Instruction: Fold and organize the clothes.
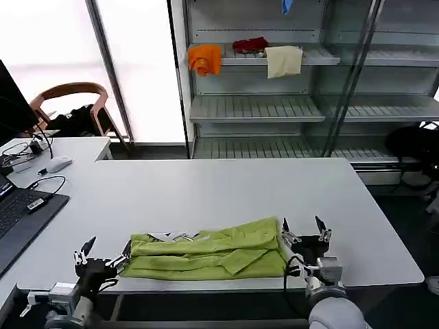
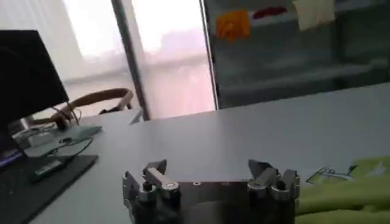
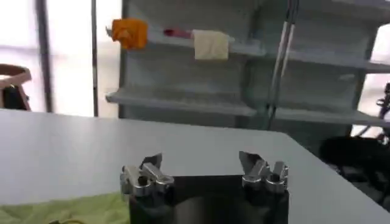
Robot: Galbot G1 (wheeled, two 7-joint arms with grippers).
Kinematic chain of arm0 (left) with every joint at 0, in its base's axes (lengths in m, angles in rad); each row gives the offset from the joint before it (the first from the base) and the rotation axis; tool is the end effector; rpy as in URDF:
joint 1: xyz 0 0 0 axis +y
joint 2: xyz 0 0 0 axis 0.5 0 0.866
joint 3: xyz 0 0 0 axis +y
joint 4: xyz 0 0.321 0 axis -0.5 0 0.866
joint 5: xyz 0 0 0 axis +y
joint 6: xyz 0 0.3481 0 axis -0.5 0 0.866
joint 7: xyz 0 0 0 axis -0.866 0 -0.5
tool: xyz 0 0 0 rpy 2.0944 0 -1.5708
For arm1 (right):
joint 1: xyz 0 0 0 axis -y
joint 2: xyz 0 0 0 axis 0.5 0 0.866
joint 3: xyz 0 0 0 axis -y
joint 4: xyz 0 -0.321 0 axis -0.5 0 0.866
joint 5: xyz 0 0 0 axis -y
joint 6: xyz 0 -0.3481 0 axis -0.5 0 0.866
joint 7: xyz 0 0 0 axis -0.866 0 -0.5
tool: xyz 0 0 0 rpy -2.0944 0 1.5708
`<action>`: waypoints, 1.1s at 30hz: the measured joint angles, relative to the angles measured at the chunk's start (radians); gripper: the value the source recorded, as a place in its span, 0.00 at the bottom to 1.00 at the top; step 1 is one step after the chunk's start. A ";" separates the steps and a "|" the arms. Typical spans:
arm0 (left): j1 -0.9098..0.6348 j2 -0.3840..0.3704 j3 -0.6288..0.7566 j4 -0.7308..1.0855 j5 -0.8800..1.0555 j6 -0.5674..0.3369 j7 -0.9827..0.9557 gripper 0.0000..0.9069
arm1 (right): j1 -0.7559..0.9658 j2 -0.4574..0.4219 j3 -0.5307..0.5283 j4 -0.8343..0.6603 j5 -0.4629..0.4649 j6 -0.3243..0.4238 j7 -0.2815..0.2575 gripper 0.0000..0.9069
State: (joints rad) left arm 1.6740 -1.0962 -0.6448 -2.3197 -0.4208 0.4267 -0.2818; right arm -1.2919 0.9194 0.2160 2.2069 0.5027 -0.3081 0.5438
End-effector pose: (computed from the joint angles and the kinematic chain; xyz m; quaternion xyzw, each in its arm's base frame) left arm 0.1694 0.0658 -0.1976 0.0273 -0.9859 -0.0584 0.1543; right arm 0.2245 -0.0018 -0.2026 0.0231 -0.9957 0.0525 0.0722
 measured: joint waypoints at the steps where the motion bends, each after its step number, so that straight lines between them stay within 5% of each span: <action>1: 0.001 -0.021 0.000 0.000 -0.005 -0.011 0.004 1.00 | -0.008 -0.005 0.014 -0.003 0.003 0.017 -0.027 1.00; 10: -0.013 -0.155 0.011 0.049 -0.013 -0.088 0.045 1.00 | -0.112 -0.044 0.161 -0.008 0.045 0.157 -0.187 1.00; 26: -0.088 -0.256 0.048 0.250 -0.019 -0.156 0.071 1.00 | -0.232 -0.047 0.220 -0.027 0.023 0.261 -0.275 1.00; 27: -0.094 -0.259 0.049 0.259 -0.022 -0.157 0.073 0.96 | -0.235 -0.047 0.222 -0.027 0.021 0.264 -0.277 1.00; 28: -0.098 -0.261 0.051 0.265 -0.024 -0.159 0.075 0.74 | -0.238 -0.048 0.223 -0.027 0.017 0.266 -0.279 1.00; 29: -0.102 -0.263 0.051 0.270 -0.027 -0.161 0.077 0.63 | -0.240 -0.047 0.224 -0.027 0.014 0.269 -0.281 1.00; 30: -0.107 -0.266 0.052 0.276 -0.030 -0.163 0.079 0.36 | -0.243 -0.046 0.225 -0.026 0.012 0.271 -0.283 1.00; 32: -0.114 -0.271 0.056 0.286 -0.036 -0.166 0.083 0.06 | -0.248 -0.044 0.227 -0.024 0.008 0.274 -0.286 1.00; 33: -0.118 -0.274 0.059 0.291 -0.038 -0.168 0.083 0.01 | -0.251 -0.043 0.228 -0.024 0.006 0.276 -0.287 1.00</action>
State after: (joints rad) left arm 1.5561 -1.3702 -0.5858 -2.0290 -0.4590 0.2585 -0.1986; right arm -1.5429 0.8762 0.4435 2.1828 0.5088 -0.0318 0.2571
